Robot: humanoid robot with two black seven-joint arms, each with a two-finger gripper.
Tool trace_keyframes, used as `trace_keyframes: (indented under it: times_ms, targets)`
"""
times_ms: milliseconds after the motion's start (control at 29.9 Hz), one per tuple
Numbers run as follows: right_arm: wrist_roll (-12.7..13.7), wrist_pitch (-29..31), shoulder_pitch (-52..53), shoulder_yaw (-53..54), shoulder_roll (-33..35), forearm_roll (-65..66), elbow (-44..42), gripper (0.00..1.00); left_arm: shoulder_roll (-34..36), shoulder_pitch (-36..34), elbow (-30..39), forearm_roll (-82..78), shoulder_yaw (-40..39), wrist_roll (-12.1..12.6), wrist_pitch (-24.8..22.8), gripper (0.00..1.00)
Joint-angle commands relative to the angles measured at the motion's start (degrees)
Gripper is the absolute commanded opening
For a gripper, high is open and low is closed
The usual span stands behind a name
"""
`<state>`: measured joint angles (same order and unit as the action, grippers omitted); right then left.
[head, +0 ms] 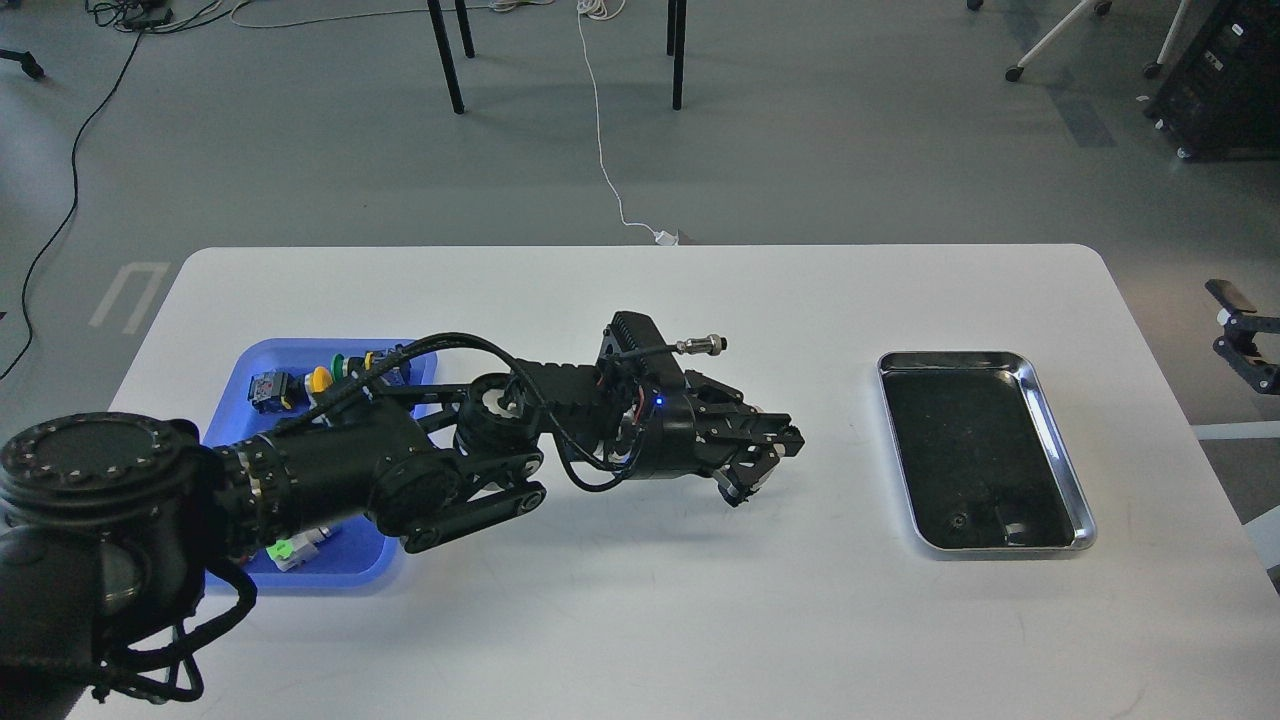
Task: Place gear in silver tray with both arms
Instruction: 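Carry the second gear with the left gripper toward the table center, then release the gear on the table and withdraw the left arm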
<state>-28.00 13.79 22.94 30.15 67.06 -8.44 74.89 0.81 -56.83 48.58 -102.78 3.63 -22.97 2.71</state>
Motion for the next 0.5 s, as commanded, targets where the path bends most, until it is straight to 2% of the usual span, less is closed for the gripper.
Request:
trace_keyframes:
  times_ms: [0,301,468]
  targets:
    - [0.0,-0.08,-0.18,-0.88,0.0,0.0,0.0,0.96,-0.81,1.11,-4.62,-0.05,0.67,0.03,0.1,0.16]
    - [0.0,-0.08,-0.53,-0.97,1.67,0.0,0.17,0.96,-0.81,3.3,-9.47,-0.05,4.19,0.03,1.07,0.17]
    - [0.0,-0.96,-0.53,-0.8,1.58,0.09,2.37,0.96,-0.81,4.01,-12.28,-0.05,4.19,0.03,1.24,0.21]
